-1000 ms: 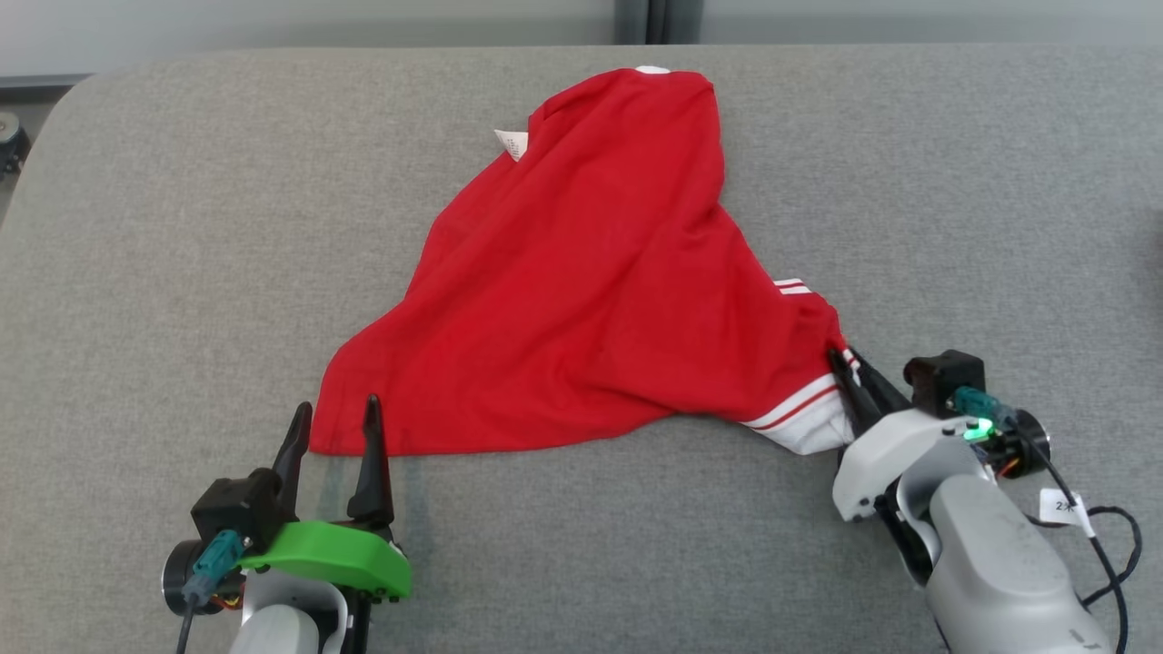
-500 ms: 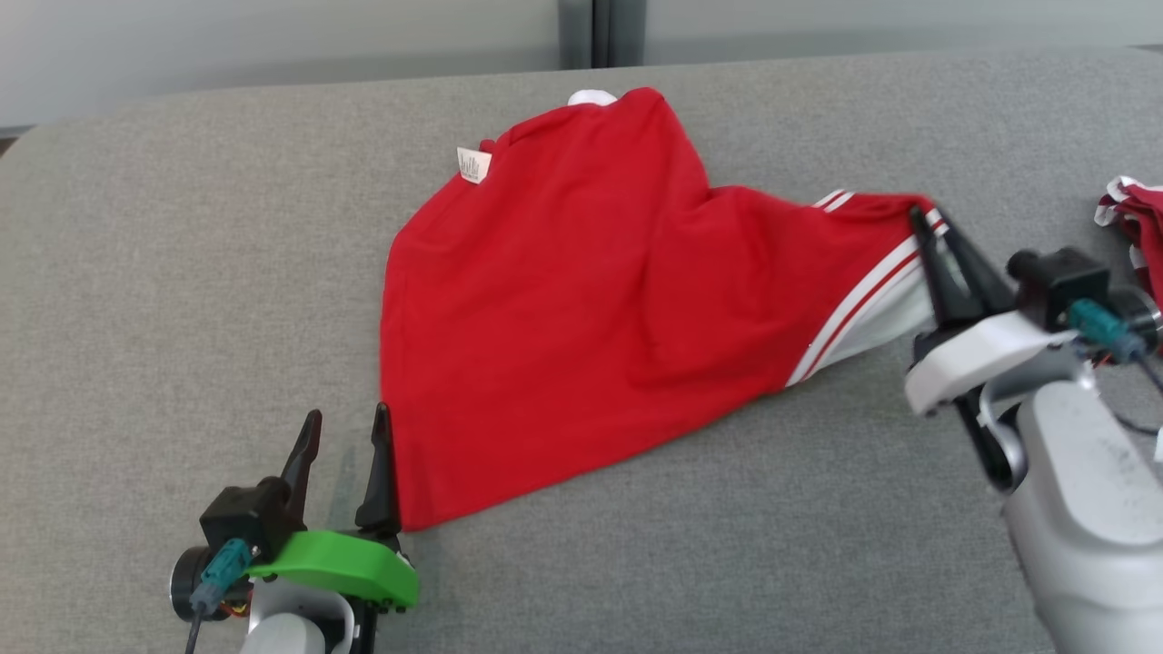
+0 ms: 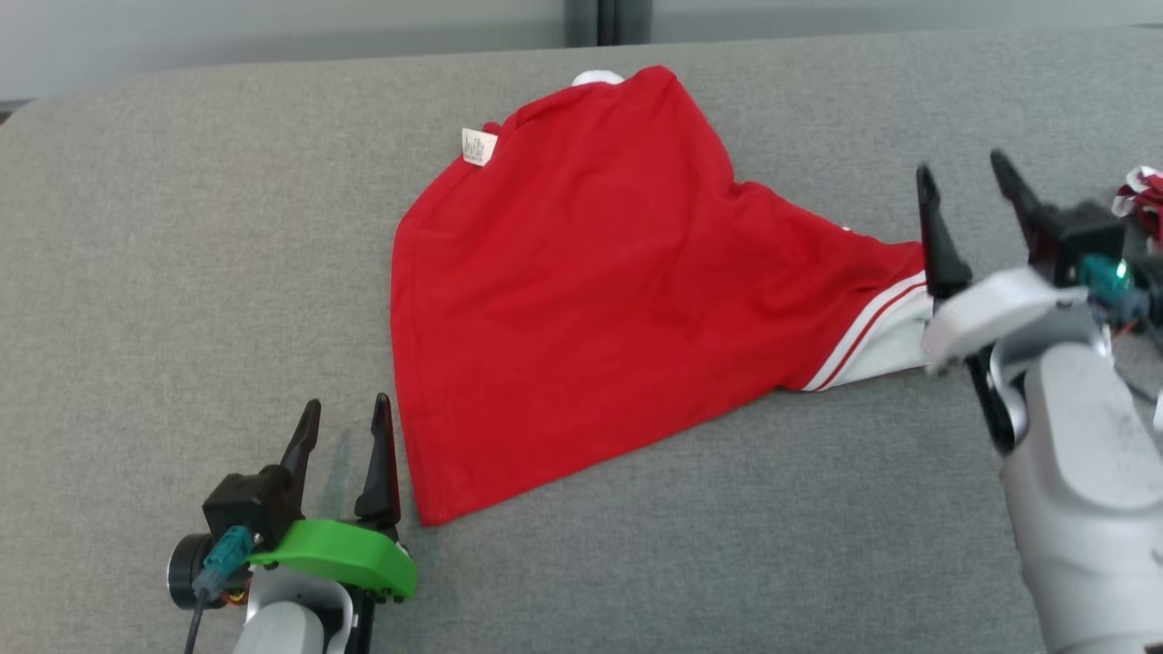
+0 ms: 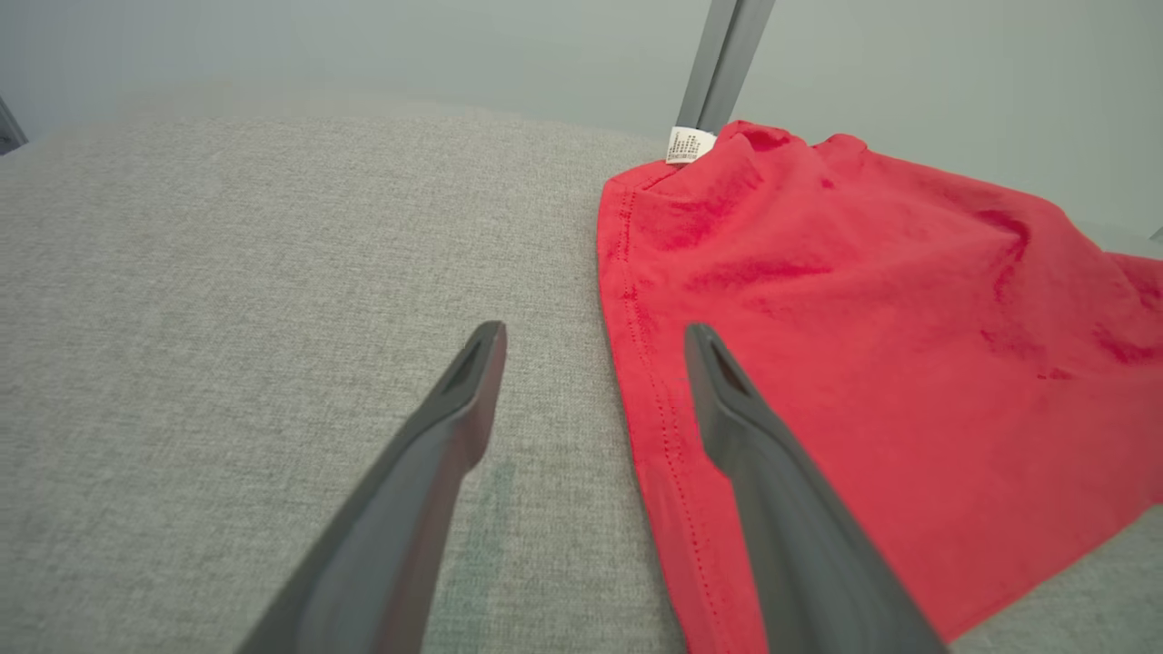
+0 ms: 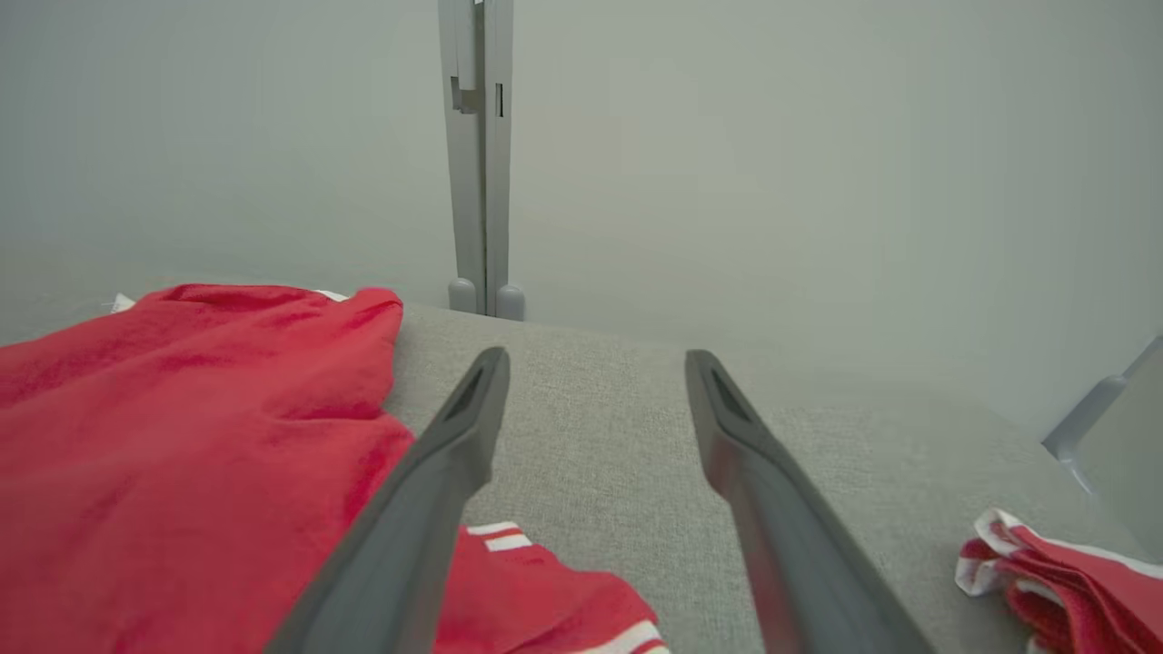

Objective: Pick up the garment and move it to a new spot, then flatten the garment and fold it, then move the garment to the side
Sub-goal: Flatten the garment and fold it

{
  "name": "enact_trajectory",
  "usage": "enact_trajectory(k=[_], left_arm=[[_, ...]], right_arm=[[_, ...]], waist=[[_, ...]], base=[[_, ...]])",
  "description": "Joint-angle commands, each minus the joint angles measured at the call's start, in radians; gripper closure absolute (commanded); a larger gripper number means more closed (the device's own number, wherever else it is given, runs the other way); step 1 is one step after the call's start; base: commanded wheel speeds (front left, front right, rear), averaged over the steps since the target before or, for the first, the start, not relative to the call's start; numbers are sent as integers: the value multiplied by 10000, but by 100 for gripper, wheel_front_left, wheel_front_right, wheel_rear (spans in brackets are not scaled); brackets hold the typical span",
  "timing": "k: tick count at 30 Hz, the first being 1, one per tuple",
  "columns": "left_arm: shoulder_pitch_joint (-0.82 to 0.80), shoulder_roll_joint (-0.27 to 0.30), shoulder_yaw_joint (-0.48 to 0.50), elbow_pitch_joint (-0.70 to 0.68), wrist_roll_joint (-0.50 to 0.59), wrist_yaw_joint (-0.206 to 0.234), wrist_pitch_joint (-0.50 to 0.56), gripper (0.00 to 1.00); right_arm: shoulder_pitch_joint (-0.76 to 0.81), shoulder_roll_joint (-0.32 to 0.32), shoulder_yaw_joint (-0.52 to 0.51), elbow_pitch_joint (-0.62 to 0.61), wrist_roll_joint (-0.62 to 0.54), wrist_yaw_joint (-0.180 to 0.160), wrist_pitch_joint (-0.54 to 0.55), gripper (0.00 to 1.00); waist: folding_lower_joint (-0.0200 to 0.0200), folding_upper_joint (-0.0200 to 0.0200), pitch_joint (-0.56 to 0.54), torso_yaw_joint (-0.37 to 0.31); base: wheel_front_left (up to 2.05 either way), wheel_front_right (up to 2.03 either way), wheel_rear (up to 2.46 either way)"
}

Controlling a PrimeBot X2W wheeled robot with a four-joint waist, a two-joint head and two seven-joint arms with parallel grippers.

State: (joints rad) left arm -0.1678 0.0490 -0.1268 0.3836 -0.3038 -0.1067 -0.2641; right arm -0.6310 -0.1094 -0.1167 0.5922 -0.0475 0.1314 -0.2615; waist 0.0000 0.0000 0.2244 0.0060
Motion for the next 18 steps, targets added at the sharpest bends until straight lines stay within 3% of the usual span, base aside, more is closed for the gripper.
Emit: enact_trajectory(k=[1, 9, 18], left_arm=[[162, 36, 84, -52, 111, -46, -1, 0], [631, 36, 194, -144, 463, -53, -1, 0], [1536, 36, 53, -197, 579, -56, -1, 0]], right_arm=[[565, 65, -10, -194, 108, -16, -42, 0], [2829, 283, -28, -1020, 599, -16, -45, 0], [4475, 456, -183, -1148, 865, -16, -46, 0]], waist=[[0, 0, -251, -116], [0, 0, -949, -380], [0, 0, -1780, -499]], base=[[0, 0, 0], [0, 0, 0], [0, 0, 0]])
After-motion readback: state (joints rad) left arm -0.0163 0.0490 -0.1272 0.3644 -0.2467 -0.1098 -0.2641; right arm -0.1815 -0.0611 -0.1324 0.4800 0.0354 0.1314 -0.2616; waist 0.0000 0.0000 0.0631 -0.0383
